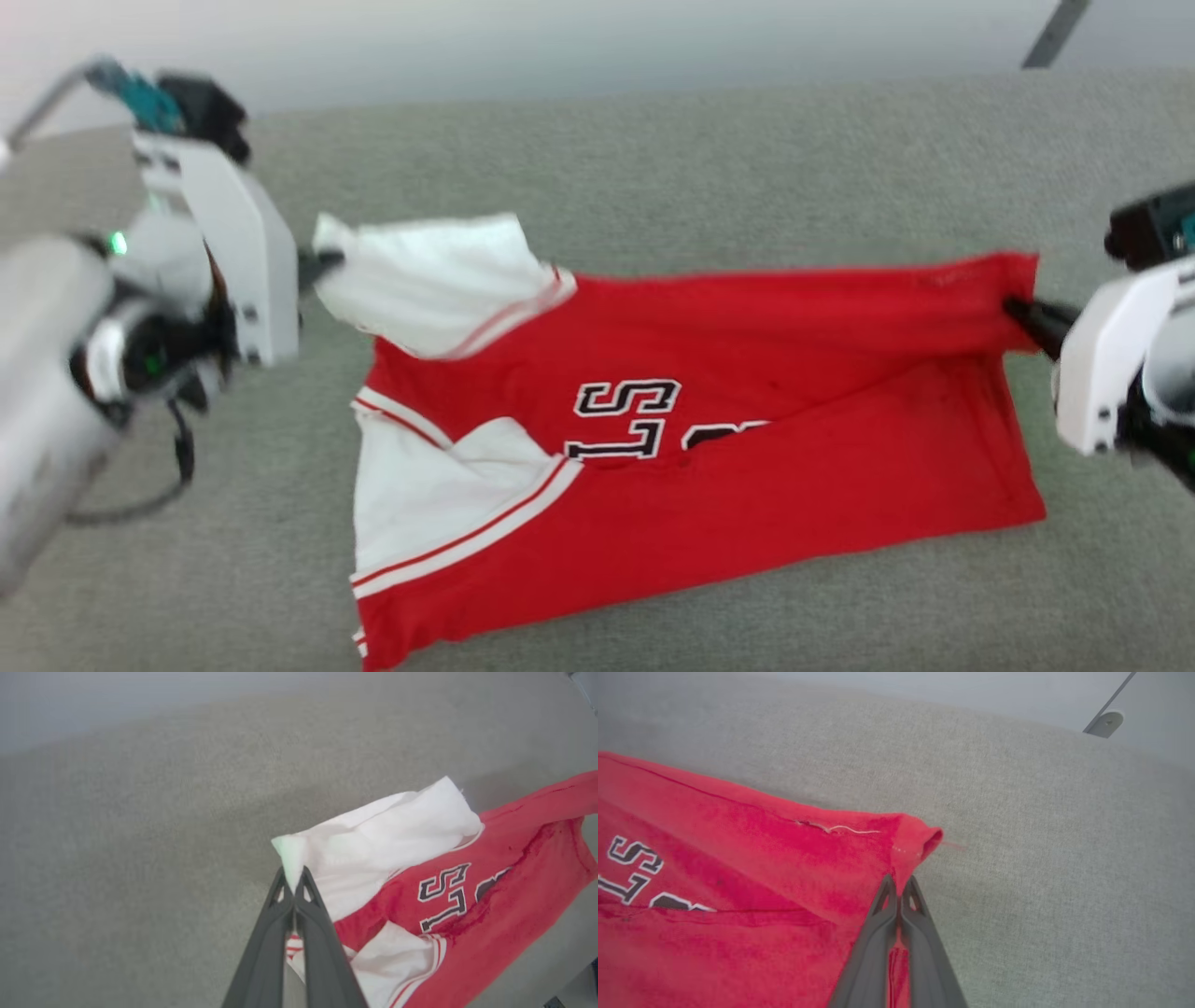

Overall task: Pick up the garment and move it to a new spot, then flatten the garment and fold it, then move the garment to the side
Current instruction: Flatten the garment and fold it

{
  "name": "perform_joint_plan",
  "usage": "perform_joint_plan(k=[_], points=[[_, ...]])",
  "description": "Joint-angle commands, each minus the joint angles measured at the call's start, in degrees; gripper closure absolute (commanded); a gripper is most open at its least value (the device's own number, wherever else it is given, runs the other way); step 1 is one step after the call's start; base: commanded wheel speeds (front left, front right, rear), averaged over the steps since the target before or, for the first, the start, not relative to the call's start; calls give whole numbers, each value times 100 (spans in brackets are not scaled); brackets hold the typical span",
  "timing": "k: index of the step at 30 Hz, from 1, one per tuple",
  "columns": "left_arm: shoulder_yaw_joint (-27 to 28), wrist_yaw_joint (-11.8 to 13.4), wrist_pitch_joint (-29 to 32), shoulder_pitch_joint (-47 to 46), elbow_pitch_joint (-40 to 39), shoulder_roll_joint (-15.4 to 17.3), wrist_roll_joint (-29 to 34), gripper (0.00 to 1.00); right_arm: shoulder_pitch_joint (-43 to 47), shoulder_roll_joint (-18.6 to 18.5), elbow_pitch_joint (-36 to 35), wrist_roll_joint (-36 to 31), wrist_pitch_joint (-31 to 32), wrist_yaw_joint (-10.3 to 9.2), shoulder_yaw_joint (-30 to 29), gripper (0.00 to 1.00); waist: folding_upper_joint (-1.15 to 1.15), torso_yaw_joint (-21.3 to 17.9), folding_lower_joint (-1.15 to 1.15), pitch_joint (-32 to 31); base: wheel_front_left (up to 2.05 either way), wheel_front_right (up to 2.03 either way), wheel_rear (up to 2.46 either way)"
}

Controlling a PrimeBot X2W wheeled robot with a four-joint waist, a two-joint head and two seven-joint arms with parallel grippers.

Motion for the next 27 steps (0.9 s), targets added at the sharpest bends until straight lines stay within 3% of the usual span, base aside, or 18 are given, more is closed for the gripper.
perform_joint_plan(k=[1,8,13,17,24,25,26,27], points=[[-2,142,-21,184,-240,116,-34,100,174,-39,-86,-7,15,-6,-80,100,0,242,0,-240,0,0,0],[-66,1309,-274,1484,-2391,889,-416,100,1354,-58,-618,-149,371,-6,-574,100,0,346,0,-330,0,0,0],[-168,1717,-575,2195,-3050,1035,-617,100,1923,86,-758,-302,616,-6,-800,100,0,384,0,-288,0,0,0],[-260,1579,-728,2540,-2842,778,-830,100,2043,249,-637,-381,715,-6,-857,100,0,387,0,-254,0,0,0],[-343,1066,-765,2589,-1921,268,-932,100,1748,450,-272,-463,826,-6,-610,97,0,374,0,-355,0,0,0],[-356,1004,-755,2542,-1834,260,-881,100,1704,416,-253,-437,860,-5,-549,67,0,374,0,-387,0,0,0],[-325,954,-797,2509,-1750,237,-885,81,1655,390,-231,-407,872,-6,-500,36,0,372,0,-431,0,0,0],[-303,922,-817,2504,-1716,226,-901,24,1615,369,-209,-378,918,-6,-461,0,0,368,0,-475,0,0,0]])
